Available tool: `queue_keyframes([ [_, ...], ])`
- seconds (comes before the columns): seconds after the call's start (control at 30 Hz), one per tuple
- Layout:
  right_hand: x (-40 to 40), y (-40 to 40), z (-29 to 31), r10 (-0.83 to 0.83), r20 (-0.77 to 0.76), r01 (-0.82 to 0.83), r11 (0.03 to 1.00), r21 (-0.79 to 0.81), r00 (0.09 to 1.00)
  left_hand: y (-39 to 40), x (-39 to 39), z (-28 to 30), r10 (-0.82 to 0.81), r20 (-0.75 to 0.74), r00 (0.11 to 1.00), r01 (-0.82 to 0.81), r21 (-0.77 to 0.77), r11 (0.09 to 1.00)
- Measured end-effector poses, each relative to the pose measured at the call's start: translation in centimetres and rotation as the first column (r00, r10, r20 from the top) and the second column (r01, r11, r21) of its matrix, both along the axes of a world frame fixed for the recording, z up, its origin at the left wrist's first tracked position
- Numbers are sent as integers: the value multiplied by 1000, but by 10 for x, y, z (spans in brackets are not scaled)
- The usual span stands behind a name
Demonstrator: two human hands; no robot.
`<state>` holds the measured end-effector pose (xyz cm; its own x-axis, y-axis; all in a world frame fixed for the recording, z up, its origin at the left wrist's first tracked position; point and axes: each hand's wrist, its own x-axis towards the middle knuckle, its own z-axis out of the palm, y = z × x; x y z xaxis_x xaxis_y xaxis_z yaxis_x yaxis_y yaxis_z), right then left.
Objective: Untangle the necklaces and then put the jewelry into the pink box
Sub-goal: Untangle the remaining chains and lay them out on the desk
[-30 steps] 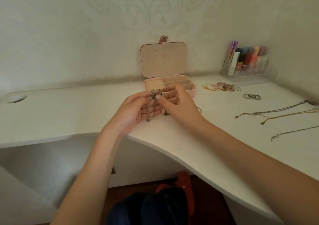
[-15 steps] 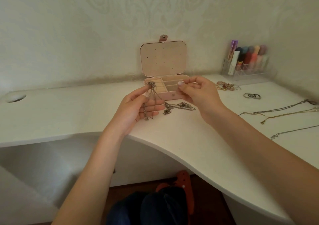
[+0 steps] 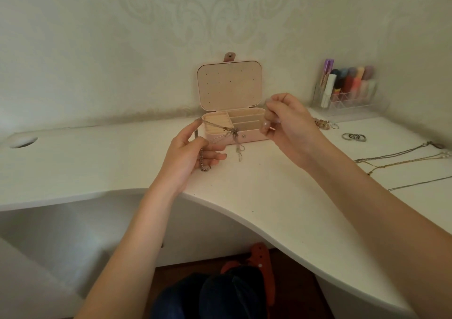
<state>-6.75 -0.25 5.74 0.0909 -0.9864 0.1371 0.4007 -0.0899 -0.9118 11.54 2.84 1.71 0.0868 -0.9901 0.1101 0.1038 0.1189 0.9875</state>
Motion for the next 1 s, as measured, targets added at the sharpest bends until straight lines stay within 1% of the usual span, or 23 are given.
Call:
queue_keyframes([
  [0.07,-1,2,2,18,-12,-18,1000,-7,1000,-1,0,-1,38,13,999,-38,0,999],
  [0.1,-1,4,2,23,-53,-24,1000,-19,998,-2,-1,-2,55,30,998,-55,1,998],
  [0.13,-1,5,2,12,-127,-18,999,-48,992,-2,-2,-3,74,52,996,-74,1,997],
  [0.17,-1,6,1,-26,-237,1,994,-106,971,-2,-2,-4,98,85,992,-98,-5,995],
  [0.23,0,8,-1,-164,-458,30,958,-286,874,-2,-4,-6,161,179,970,-157,-37,987],
  [0.27,1,9,-2,-221,-516,22,931,-364,828,-1,-5,-7,196,236,952,-185,-68,980],
  [0.3,2,10,-2,-252,-539,7,910,-414,804,0,-5,-9,228,308,924,-203,-110,973],
  [0.33,2,12,-2,-267,-545,-5,896,-445,795,0,-6,-11,261,407,875,-209,-167,964],
  [0.37,2,12,-2,-273,-544,-13,886,-464,794,1,-6,-13,299,520,800,-206,-229,951],
  [0.4,3,13,-1,-269,-536,-23,880,-475,800,2,-8,-14,330,600,729,-185,-292,939],
  [0.43,3,14,0,-251,-524,-37,877,-478,814,2,-10,-13,337,627,702,-153,-330,932],
  [0.47,4,15,1,-221,-510,-58,878,-475,832,3,-14,-11,302,609,734,-111,-331,937],
  [0.53,6,17,2,-138,-484,-114,883,-456,864,3,-26,-1,148,514,845,3,-282,959],
  [0.57,6,17,2,-103,-471,-134,886,-443,876,4,-32,3,77,468,880,52,-258,965],
  [0.63,5,16,1,-88,-447,-125,896,-426,890,2,-43,5,36,395,918,71,-253,965],
  [0.7,2,14,1,-171,-447,-46,899,-435,878,0,-49,2,13,351,936,79,-246,966],
  [0.77,-1,10,-1,-296,-477,51,886,-461,828,0,-52,-2,-83,334,939,159,-207,965],
  [0.83,-3,7,-1,-376,-482,121,869,-480,791,2,-54,-2,-147,300,943,211,-195,958],
  [0.93,-7,5,0,-471,-460,193,826,-530,753,3,-50,1,-139,183,973,175,-195,965],
  [1.0,-12,2,1,-519,-440,239,802,-547,733,1,-43,2,-153,138,979,175,-164,971],
])
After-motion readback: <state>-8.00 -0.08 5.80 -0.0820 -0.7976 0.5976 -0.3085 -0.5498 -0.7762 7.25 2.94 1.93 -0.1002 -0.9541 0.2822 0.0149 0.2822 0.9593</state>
